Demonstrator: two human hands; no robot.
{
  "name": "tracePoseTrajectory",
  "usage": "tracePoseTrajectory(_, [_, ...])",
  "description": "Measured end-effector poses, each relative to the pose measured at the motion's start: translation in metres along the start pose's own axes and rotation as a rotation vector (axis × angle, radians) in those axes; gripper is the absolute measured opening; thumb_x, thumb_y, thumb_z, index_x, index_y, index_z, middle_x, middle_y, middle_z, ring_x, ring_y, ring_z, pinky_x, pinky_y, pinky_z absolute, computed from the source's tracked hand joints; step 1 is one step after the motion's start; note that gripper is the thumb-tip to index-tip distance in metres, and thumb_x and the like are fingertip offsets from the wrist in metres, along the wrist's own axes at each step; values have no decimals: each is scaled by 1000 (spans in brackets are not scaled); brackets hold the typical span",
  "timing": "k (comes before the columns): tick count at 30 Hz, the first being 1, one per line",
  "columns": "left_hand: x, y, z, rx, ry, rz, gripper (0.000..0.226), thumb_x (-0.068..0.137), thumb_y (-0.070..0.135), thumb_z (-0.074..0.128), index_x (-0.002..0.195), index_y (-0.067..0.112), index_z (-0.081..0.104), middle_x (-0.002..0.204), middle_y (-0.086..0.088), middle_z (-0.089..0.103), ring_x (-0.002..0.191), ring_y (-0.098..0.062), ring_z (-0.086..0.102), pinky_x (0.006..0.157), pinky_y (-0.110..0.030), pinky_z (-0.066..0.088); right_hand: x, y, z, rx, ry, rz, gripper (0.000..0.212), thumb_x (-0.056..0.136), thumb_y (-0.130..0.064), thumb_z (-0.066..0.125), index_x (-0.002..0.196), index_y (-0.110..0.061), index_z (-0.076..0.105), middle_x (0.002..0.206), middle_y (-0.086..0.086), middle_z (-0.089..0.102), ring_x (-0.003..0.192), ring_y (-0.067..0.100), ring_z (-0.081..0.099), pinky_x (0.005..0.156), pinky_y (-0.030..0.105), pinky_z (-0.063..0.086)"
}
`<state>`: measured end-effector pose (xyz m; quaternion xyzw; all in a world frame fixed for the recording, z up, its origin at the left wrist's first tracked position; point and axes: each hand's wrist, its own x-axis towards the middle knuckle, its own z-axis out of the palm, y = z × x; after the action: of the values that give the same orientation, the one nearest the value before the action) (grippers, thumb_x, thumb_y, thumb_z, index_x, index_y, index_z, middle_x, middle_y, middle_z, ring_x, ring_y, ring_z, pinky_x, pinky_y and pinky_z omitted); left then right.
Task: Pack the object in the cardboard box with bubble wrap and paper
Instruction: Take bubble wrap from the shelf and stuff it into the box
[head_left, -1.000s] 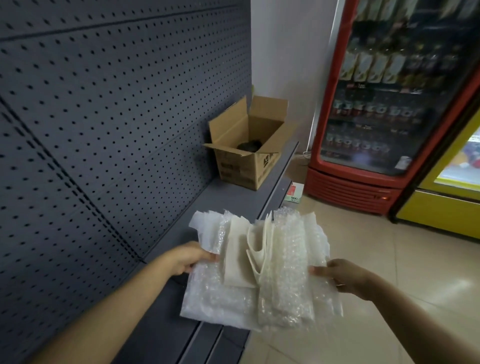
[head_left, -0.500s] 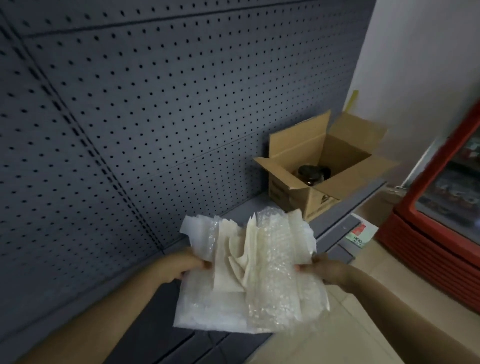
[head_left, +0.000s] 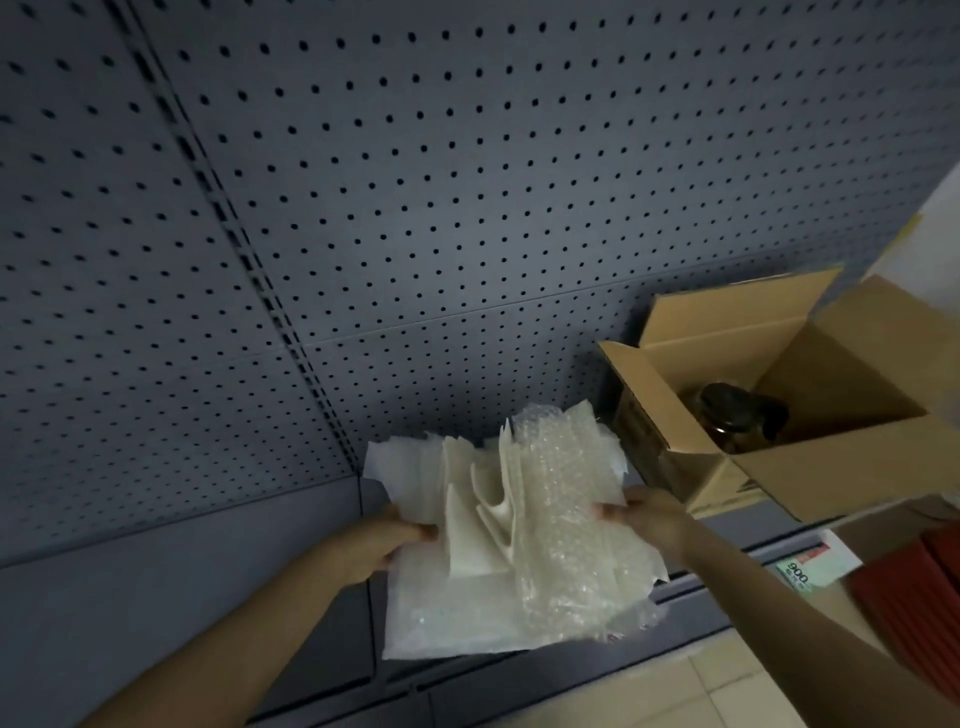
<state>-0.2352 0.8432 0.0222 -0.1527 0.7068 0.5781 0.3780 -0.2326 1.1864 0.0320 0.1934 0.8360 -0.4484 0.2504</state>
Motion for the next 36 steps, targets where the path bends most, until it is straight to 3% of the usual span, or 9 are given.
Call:
tracePoseTrajectory(4, [2, 5, 7, -45, 67, 22, 53, 78, 28, 77, 127, 18, 57, 118, -2, 68, 106, -17, 65, 78, -26, 58, 19, -4, -7, -89, -22, -25, 63, 81, -46, 69, 128, -5, 57, 122, 11, 65, 107, 26, 63, 88, 30, 50])
tracePoseTrajectory(7, [3, -4, 12, -57, 167, -16, 60, 69, 29, 79, 125, 18, 58, 116, -4, 68, 106, -20, 64, 90, -38, 55, 30, -5, -10, -284, 4, -47, 68, 92, -43, 54, 145, -6, 33, 139, 13, 52, 119, 29, 56, 96, 31, 44])
tracePoseTrajectory(9, [-4, -11, 21, -120, 278, -48, 61, 74, 23, 79, 129, 13, 54, 120, -7, 65, 106, -22, 63, 88, -39, 55, 30, -5, -13, -419, 55, -57, 70, 96, -42, 48, 149, -5, 22, 143, 14, 48, 118, 30, 56, 92, 31, 46])
tracePoseTrajectory(13, [-16, -14, 36, -192, 517, -84, 80, 82, 19, 73, 144, 8, 24, 139, -11, 48, 121, -30, 52, 82, -38, 52, 29, -4, -20, -475, 42, -169, 66, 96, -40, 46, 150, -10, 20, 128, 15, 59, 85, 26, 64, 70, 31, 52])
tracePoseTrajectory(17, [-21, -11, 41, -208, 680, 10, 89, 78, 15, 76, 144, 3, 18, 140, -10, 42, 125, -34, 48, 102, -42, 43, 21, -8, -21, -546, 25, -249, 68, 96, -37, 47, 151, -14, 14, 142, 13, 48, 101, 27, 65, 79, 34, 56])
tracePoseTrajectory(20, [-25, -4, 50, -87, 849, 84, 65, 87, 13, 66, 141, 2, 30, 139, -17, 44, 120, -33, 50, 92, -35, 42, 14, -16, -17, -554, 24, -297, 64, 97, -32, 48, 150, -12, 20, 152, 10, 34, 117, 25, 57, 82, 28, 50])
tracePoseTrajectory(26, [-31, 19, 72, 197, 896, 401, 30, 90, 7, 60, 119, 7, 53, 123, -8, 56, 111, -21, 52, 92, -27, 40, 3, -31, -9, -540, 109, -310, 57, 94, -27, 51, 145, -10, 31, 146, 11, 41, 125, 26, 50, 96, 32, 49])
tracePoseTrajectory(32, [-25, 33, 101, 449, 848, 628, 30, 85, 2, 61, 113, 13, 62, 111, 0, 57, 104, -17, 53, 98, -32, 44, 7, -20, -14, -488, 59, -121, 69, 87, -42, 59, 142, -8, 32, 139, 13, 45, 117, 28, 55, 89, 32, 51])
tracePoseTrajectory(36, [-27, 36, 112, 482, 787, 742, 31, 85, -2, 58, 111, 15, 62, 109, 2, 57, 103, -14, 54, 95, -22, 41, 10, -20, -16, -447, 13, -69, 70, 87, -50, 57, 139, -6, 39, 139, 12, 48, 119, 27, 54, 90, 30, 50])
